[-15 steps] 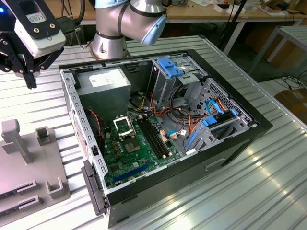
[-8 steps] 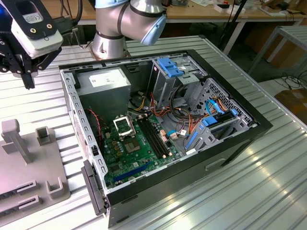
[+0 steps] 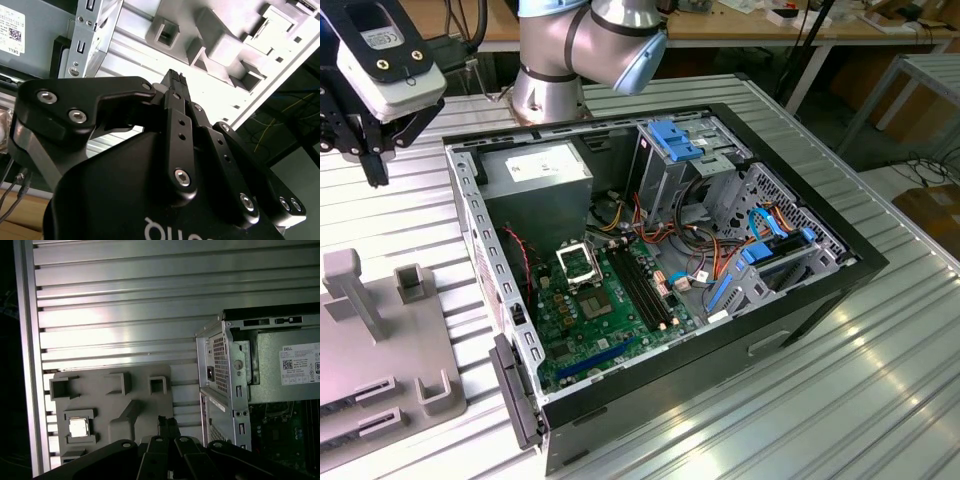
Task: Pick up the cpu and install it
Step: 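Reach for the cpu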
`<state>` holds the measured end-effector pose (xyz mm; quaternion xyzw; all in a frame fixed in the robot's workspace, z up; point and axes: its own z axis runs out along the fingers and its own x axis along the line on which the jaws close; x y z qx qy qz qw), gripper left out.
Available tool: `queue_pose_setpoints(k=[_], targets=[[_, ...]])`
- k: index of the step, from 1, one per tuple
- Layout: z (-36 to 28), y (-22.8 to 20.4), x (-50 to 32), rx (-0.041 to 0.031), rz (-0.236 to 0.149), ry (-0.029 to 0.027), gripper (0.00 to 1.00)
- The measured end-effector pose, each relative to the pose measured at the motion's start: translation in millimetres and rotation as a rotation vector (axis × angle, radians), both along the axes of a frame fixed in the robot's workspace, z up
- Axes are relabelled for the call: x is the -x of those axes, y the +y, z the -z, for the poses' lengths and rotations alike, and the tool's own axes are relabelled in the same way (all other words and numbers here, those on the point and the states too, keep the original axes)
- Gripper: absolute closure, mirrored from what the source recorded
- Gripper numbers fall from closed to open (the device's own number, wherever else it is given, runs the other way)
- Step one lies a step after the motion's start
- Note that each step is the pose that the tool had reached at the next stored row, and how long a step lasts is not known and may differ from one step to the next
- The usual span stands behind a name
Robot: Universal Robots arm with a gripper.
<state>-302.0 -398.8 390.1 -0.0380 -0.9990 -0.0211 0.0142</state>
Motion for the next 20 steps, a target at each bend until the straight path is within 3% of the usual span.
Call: queue_pose_setpoints(k=[20], targets=[[0.2, 0.0, 5.0, 0.0000, 0.000, 0.0000, 0.89]])
